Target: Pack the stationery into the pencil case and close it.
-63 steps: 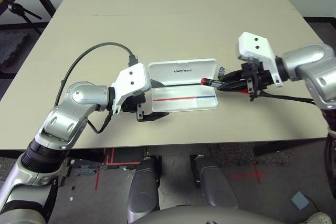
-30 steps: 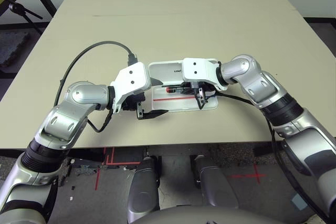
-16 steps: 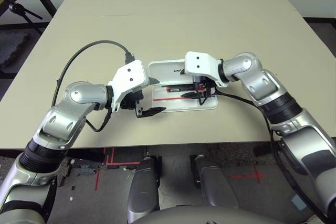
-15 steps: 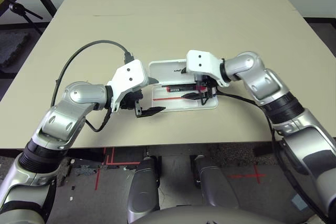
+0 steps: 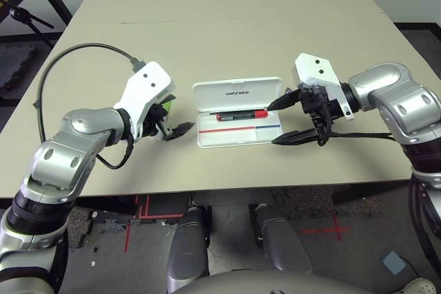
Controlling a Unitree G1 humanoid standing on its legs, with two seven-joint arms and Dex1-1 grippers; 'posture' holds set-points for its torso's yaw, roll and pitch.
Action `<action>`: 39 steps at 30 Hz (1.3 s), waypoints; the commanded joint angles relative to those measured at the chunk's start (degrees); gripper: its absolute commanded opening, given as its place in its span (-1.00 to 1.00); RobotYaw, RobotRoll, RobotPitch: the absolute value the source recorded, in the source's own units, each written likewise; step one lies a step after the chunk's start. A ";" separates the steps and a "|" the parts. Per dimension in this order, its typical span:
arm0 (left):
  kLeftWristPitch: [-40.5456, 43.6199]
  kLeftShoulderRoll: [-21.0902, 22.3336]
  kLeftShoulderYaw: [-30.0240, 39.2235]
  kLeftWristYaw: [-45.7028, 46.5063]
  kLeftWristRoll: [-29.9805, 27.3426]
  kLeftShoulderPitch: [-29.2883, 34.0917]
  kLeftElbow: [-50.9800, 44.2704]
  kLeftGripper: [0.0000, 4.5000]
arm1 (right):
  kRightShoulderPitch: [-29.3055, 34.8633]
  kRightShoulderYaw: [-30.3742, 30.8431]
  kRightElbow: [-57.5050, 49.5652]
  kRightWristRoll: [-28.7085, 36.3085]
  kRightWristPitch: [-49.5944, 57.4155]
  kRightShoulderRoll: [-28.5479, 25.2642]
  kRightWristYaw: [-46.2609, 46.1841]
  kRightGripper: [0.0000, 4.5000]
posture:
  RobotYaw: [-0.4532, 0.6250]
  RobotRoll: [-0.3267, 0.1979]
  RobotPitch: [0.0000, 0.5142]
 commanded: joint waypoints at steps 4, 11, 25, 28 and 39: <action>10.41 -5.96 3.86 10.67 2.06 -3.04 5.03 1.00 | 0.70 -0.56 -2.21 1.51 1.06 -1.13 -1.14 0.98 | -0.24 0.25 -0.34; 19.62 -13.38 6.40 18.56 3.10 -5.36 6.60 1.00 | 0.77 0.03 -2.31 1.32 0.89 -1.28 -2.03 0.98 | -0.25 0.25 -0.33; 15.67 -16.03 3.72 24.58 5.51 -0.19 12.70 1.00 | 0.83 0.47 -2.50 1.32 1.06 -0.88 -3.22 0.98 | -0.27 0.25 -0.31; 14.75 -16.21 3.81 24.30 5.08 0.06 13.40 0.74 | 0.84 0.66 -2.37 1.07 0.90 -0.89 -3.49 1.00 | -0.27 0.25 -0.31; 11.83 -10.48 1.78 19.81 3.96 1.20 13.06 -0.51 | 0.64 1.33 -1.85 0.61 0.34 -0.53 -3.87 1.00 | -0.26 0.25 -0.28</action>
